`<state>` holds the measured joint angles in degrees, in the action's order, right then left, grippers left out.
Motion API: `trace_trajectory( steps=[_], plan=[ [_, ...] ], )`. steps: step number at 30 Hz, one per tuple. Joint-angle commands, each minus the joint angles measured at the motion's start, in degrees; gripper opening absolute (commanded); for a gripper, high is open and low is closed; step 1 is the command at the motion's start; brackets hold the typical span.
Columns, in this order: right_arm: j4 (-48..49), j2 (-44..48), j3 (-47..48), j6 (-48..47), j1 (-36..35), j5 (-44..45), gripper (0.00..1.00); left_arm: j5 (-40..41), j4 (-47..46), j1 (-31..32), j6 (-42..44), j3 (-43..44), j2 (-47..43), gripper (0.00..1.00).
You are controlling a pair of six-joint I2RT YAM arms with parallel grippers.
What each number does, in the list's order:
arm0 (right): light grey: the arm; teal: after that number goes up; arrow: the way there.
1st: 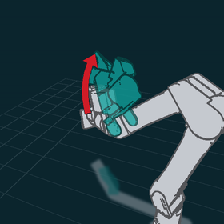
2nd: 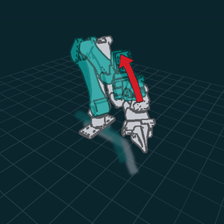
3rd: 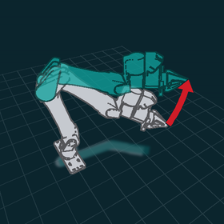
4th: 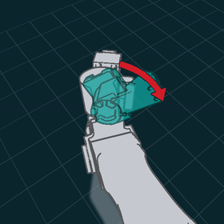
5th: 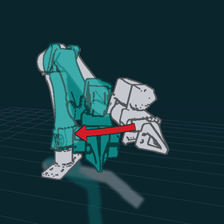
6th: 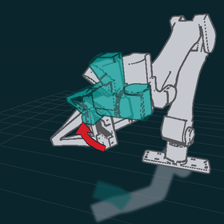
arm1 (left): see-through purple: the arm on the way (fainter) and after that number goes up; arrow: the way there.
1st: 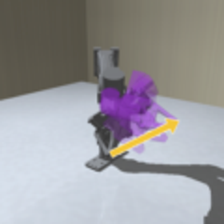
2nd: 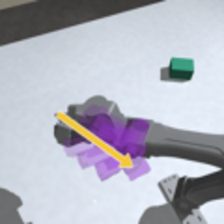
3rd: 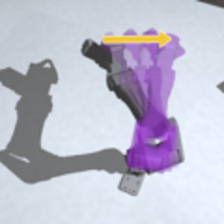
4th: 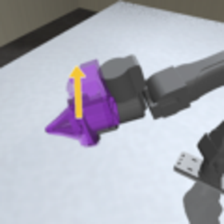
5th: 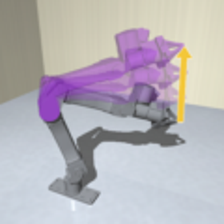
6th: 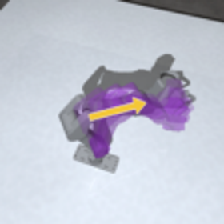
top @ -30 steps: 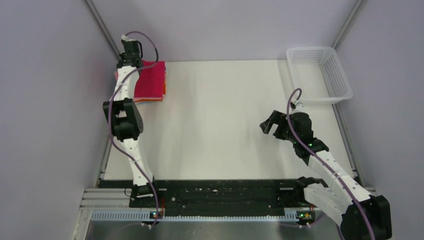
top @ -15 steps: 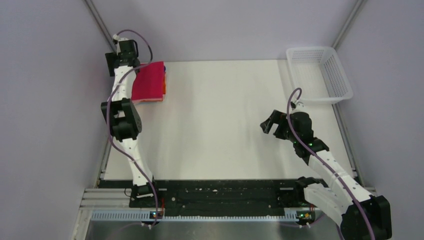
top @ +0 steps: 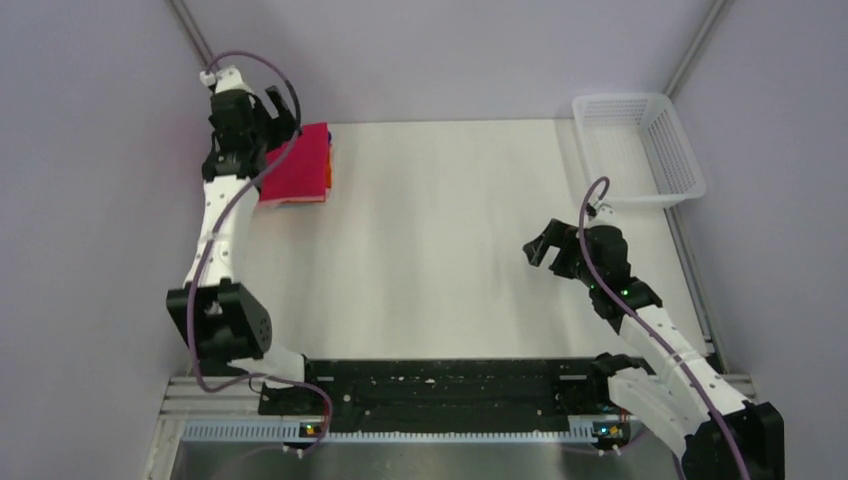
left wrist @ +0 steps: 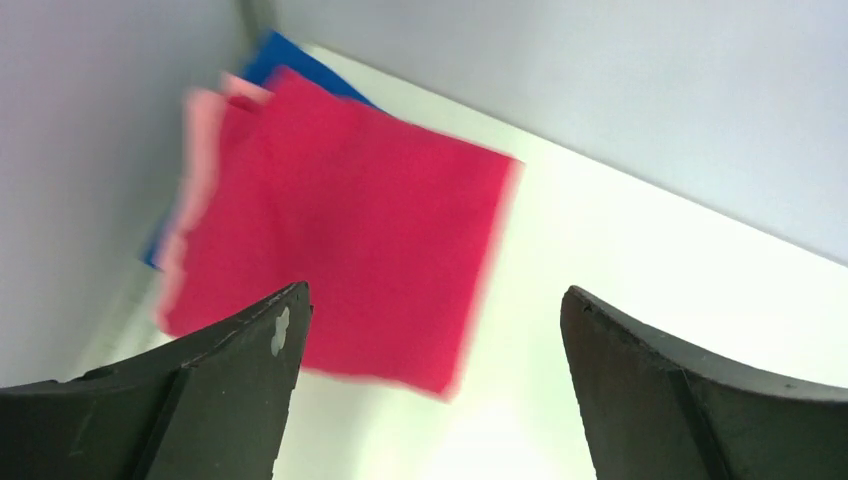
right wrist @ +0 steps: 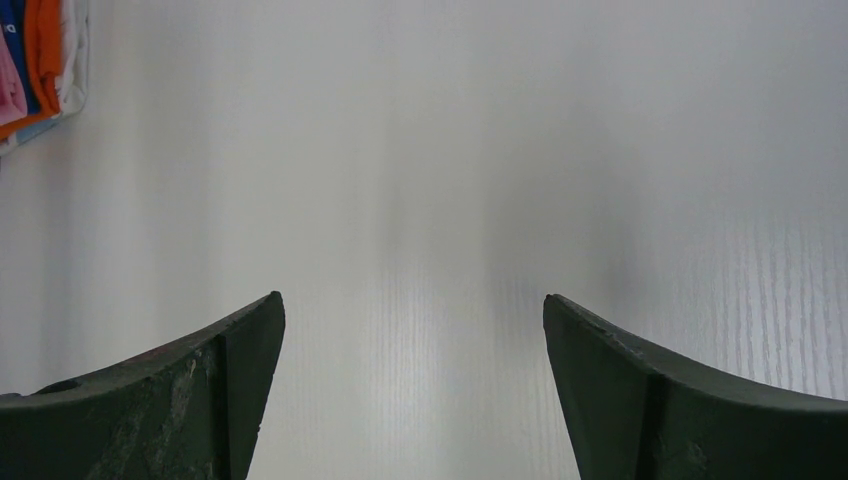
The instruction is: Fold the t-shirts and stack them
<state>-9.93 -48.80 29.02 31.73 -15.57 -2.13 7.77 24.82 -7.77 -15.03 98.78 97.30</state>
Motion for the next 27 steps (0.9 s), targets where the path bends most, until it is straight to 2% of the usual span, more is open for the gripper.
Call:
trace_trajectory(
  steps=[1,8,10,13,17,24,27],
  plan=[
    [-0.78,3.42,1.55,0.85,0.41,1.95,0.99,-15.19,-14.05,4.72,-9.78,-20.69,-15.59,0.99],
    [-6.54,8.92,-0.61,3.21,0.45,10.37,0.99,-11.64,-20.19,16.84,-14.51,-50.70,-35.32,0.98],
    [-8.73,10.21,-1.08,4.11,0.41,12.86,0.99,-11.34,-22.52,18.63,-15.45,-58.57,-39.90,0.99],
    [-9.80,12.10,-2.40,5.49,0.50,14.31,0.99,-9.13,-25.23,18.94,-17.51,-65.48,-45.86,0.99],
    [-10.32,13.58,-3.71,5.73,0.45,14.40,0.99,-2.90,-21.73,18.93,-15.99,-64.28,-49.03,0.99],
    [-9.87,15.24,-4.13,4.54,0.45,13.47,0.99,-3.60,-18.30,18.95,-16.14,-62.39,-49.19,0.99],
    [-9.45,15.91,-4.30,4.50,0.45,13.55,0.99,-1.57,-17.11,18.93,-15.86,-62.16,-49.82,0.99]
  ],
)
